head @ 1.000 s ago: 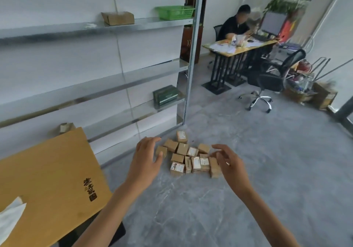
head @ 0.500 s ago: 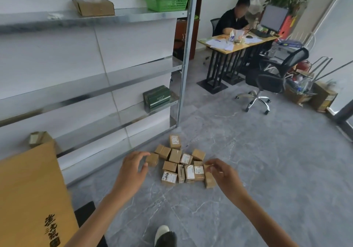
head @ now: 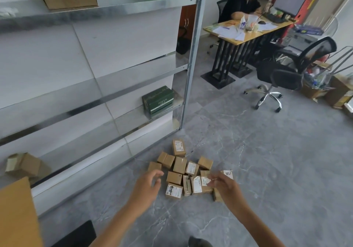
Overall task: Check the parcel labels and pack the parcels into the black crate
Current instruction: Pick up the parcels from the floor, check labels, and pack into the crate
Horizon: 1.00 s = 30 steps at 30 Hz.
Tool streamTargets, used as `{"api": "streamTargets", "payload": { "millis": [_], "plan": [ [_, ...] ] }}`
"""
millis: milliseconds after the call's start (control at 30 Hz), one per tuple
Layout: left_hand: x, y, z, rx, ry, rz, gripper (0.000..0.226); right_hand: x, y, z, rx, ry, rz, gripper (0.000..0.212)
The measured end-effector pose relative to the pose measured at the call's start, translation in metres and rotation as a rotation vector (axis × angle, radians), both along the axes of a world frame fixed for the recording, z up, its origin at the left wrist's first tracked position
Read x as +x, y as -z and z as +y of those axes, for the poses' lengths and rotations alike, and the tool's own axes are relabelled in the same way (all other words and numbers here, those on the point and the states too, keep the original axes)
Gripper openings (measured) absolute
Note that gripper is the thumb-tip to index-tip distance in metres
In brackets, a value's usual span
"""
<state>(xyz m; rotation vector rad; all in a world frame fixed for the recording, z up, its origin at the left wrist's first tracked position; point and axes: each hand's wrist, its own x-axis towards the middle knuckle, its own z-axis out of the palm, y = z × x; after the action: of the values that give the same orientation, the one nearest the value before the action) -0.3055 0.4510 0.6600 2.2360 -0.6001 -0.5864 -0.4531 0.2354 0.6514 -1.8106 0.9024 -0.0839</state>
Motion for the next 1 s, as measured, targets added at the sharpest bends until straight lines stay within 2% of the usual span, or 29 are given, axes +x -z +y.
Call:
{"api": "streamTargets", "payload": {
  "millis": [233,400,500,600,800,1000],
  "plan": [
    [0.055,0.053,-0.072,0.066,-0.025,0.173,0.023,0.059,0.067,-0.067,0.173,0.048,0.187,0.037],
    [0.105,0.08,-0.139,0.0,-0.085,0.246,0.023,0.122,0.094,-0.128,0.195,0.015,0.213,0.034],
    [0.144,0.105,-0.179,0.018,-0.106,0.278,0.022,0.159,0.115,-0.158,0.252,0.041,0.218,0.026],
    [0.181,0.144,-0.21,0.059,-0.162,0.364,0.021,0.19,0.146,-0.177,0.3,0.086,0.284,0.029],
    [0.235,0.284,-0.246,0.257,-0.207,0.491,0.023,0.241,0.265,-0.188,0.405,0.101,0.464,0.027],
    [0.255,0.481,-0.259,0.447,-0.132,0.564,0.02,0.287,0.448,-0.19,0.53,0.153,0.501,0.028]
  ]
}}
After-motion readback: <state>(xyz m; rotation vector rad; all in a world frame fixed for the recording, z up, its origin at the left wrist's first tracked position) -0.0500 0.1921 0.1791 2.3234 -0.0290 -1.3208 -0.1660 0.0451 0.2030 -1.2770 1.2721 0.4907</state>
